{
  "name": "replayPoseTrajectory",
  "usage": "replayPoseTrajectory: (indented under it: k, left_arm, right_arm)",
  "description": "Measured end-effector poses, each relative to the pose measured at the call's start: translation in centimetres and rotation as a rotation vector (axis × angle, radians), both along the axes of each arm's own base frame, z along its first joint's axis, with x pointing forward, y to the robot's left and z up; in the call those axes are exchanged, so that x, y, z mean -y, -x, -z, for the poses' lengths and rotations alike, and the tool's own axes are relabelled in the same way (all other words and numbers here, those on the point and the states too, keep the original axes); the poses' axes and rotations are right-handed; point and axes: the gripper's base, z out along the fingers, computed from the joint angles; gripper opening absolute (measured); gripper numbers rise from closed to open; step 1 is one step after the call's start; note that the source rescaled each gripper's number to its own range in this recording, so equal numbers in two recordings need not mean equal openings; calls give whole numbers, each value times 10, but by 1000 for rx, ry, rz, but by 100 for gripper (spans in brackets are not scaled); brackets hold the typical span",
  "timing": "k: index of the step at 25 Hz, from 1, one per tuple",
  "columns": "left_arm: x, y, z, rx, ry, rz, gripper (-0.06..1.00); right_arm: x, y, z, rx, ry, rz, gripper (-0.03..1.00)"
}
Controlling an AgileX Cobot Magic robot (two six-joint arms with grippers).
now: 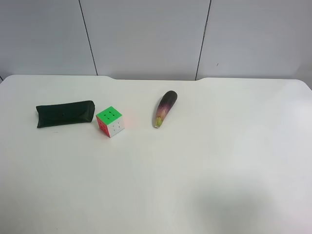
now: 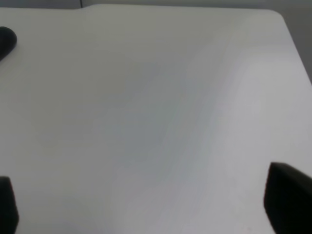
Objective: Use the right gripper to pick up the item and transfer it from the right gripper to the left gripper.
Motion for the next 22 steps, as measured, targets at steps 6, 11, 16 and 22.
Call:
replayPoseTrajectory:
  k: [6,11,16,22]
  left_arm:
    - [2,18,2,76,11,-15,100]
    - [2,16,12,53,37,-21,100]
    - [1,15,18,74,38,-1,100]
    - [0,14,22,96,37,36,100]
  right_arm:
    - [0,0,0,0,0,0,100]
    - [0,0,0,0,0,0,100]
    - [0,0,0,0,0,0,100]
    - [0,0,0,0,0,0,100]
